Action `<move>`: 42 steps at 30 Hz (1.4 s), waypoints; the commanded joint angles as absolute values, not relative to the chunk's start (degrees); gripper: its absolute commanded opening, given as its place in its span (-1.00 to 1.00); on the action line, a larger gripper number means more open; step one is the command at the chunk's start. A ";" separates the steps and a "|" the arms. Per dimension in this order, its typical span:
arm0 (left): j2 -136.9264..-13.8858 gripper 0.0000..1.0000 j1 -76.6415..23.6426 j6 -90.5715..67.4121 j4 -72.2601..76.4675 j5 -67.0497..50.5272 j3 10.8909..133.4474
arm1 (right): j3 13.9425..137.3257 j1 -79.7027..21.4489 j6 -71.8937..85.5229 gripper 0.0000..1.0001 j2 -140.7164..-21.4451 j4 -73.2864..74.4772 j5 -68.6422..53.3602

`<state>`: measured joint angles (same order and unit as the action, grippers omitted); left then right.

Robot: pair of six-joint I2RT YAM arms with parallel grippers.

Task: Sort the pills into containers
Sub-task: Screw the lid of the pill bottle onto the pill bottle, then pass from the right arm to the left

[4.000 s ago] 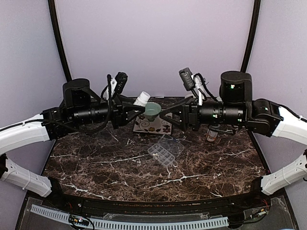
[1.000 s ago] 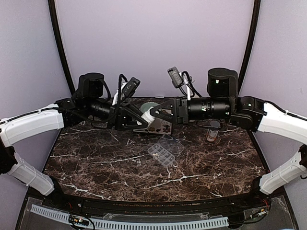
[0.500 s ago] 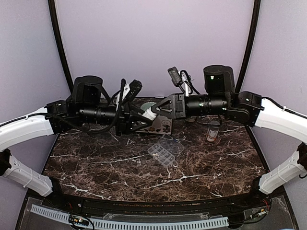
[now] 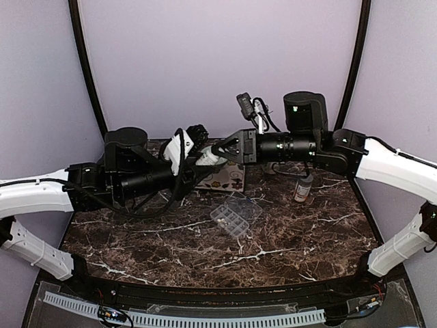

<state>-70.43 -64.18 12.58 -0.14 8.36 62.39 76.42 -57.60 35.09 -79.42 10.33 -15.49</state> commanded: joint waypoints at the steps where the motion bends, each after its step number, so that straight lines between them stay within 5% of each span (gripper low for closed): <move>1: -71.52 -1.00 -70.27 24.01 17.31 20.38 61.90 | 77.68 -58.18 37.37 -1.00 -82.47 10.32 -15.64; 5: -73.68 -1.00 -71.71 27.08 21.66 25.11 61.64 | 77.87 -58.15 37.27 -1.00 -82.69 10.87 -14.66; 18: -73.75 -0.57 -71.72 21.23 15.48 23.34 62.84 | 76.58 -58.10 36.21 -1.00 -80.65 10.77 -10.74; 42: -78.92 -0.45 -71.72 15.71 27.30 27.87 56.58 | 70.45 -58.18 37.35 -1.00 -79.80 9.93 -5.80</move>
<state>-78.41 -70.30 17.17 17.58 31.31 57.32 73.58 -57.36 36.36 -79.40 9.72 -6.85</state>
